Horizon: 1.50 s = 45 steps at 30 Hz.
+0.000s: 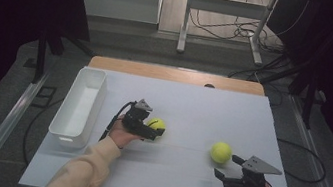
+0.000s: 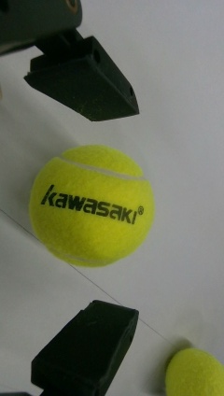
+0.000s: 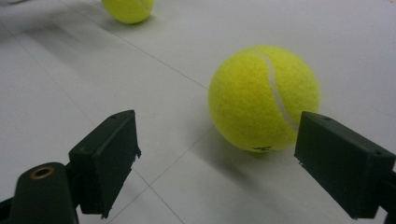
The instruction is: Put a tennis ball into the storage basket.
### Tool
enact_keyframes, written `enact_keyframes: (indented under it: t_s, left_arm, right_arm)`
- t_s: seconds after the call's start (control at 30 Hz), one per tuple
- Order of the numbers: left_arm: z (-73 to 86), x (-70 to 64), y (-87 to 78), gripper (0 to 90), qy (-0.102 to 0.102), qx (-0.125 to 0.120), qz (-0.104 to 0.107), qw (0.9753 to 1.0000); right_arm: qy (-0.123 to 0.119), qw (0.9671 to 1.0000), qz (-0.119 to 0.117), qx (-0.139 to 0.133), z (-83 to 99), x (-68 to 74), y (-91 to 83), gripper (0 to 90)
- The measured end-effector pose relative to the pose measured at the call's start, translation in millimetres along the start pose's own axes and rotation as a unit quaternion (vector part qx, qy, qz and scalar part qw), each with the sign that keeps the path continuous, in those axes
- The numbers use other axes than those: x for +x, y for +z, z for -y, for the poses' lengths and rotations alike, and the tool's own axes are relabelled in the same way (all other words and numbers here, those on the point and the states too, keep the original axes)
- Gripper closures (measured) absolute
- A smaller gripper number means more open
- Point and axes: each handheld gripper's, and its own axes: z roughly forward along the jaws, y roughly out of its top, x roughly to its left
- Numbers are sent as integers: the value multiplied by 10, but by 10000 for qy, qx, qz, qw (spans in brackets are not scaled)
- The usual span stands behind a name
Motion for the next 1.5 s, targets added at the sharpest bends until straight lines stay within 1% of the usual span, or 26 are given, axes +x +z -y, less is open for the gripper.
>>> enact_keyframes:
  t_s: [0.23,0.33,0.37,0.57,0.7,0.77,0.8,0.83,0.9,1.0,1.13,1.33,1.5]
  left_arm:
    - [-8,20,118,61,-21,162,8,9999]
    - [-4,25,138,62,-14,209,1,9998]
    - [2,31,157,62,-58,241,-2,9997]
    - [19,63,198,70,-116,380,-20,9992]
    - [31,76,221,118,-141,465,35,9988]
    - [37,89,226,156,-161,506,127,9985]
    - [38,96,219,181,-169,497,230,9984]
    - [38,96,216,226,-167,479,271,9983]
    - [37,92,211,255,-138,470,278,9984]
    - [40,88,204,262,-79,465,271,9985]
    - [39,93,192,264,-89,465,261,9985]
    - [25,94,133,264,-82,354,241,9990]
    - [12,76,87,264,-3,278,264,9993]
  right_arm:
    - [12,10000,-3,-6,0,0,-2,140]
    - [14,10000,-5,-6,0,0,-1,140]
    - [9,10000,-8,-1,0,-1,-1,140]
    - [15,10000,2,-15,-1,-3,-6,140]
    - [33,10000,6,-41,-1,-10,-8,140]
    - [29,10000,3,-33,0,-7,-6,139]
    - [26,10000,5,-30,0,-7,-5,140]
    - [31,10000,2,-33,0,-7,-6,139]
    - [30,10000,1,-34,0,-7,-6,139]
    - [20,10000,-1,-32,0,-5,-6,140]
    - [17,10000,0,-31,1,-5,-5,139]
    - [6,10000,5,-19,0,-4,-5,140]
    - [10,10000,7,-30,1,-4,-5,140]
